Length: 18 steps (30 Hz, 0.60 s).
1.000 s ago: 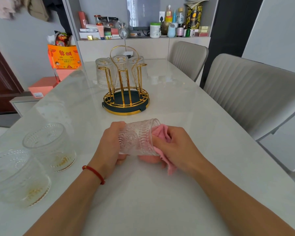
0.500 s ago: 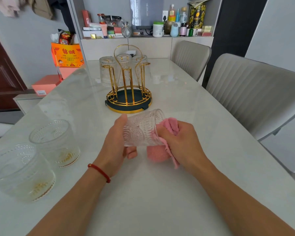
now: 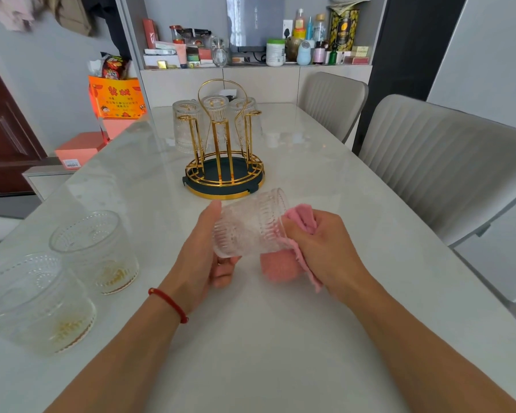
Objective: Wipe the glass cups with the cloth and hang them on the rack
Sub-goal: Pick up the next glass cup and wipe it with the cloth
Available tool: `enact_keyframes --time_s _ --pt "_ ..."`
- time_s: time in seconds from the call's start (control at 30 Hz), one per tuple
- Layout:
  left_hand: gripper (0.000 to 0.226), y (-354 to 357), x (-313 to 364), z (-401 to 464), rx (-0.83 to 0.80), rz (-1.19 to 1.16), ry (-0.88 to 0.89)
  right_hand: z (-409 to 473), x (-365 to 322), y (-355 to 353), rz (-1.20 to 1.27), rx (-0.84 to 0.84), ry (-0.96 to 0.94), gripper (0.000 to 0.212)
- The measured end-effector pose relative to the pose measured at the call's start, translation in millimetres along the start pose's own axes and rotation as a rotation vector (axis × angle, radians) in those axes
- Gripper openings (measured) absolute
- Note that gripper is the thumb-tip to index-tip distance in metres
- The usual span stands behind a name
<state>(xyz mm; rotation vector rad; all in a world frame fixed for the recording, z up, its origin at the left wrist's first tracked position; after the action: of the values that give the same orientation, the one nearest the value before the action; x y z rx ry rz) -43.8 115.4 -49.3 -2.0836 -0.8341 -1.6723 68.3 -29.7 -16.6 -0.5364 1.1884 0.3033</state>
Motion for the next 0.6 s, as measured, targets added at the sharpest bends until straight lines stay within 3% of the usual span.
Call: enact_keyframes --time_s 0.1,0.23,0.3,0.43,0.5,0.6 --pt "0.049 -1 -3 0 0.045 0.032 -0.03 -1 -3 -3 -0.125 -0.074 -0.067 0.034" --pt "0.047 -1 -4 -5 -0.146 0.141 -0.138 -2 -14 -13 -0.227 -0.084 -0.228 0.022" --pt "0.05 0 -5 -5 -0.159 0.149 -0.148 -1 -16 -15 -0.222 -0.055 -0.254 0.02" --pt "0.063 8 -6 -3 -0.019 -0.005 -0.082 4 -6 -12 -0.119 0.021 -0.117 0.023" --pt "0.056 5 -5 -1 0.077 -0.02 -0.031 2 -2 -5 -0.117 -0.036 -0.058 0.039" --pt "0.045 -6 -3 -3 0.1 0.035 -0.04 -3 -10 -3 -0.209 -0.079 -0.166 0.033"
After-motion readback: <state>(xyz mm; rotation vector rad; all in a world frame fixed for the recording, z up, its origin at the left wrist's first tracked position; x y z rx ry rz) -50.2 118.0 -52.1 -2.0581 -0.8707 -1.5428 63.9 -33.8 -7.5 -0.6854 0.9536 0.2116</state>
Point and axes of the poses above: each hand's wrist, its own z-axis towards the middle knuckle, its own y-axis out of the palm, x = y × z, the point moved 6 cm from there along z, towards the middle knuckle, and after that the axes turned 3 degrees about x, right-handed, at the moved point
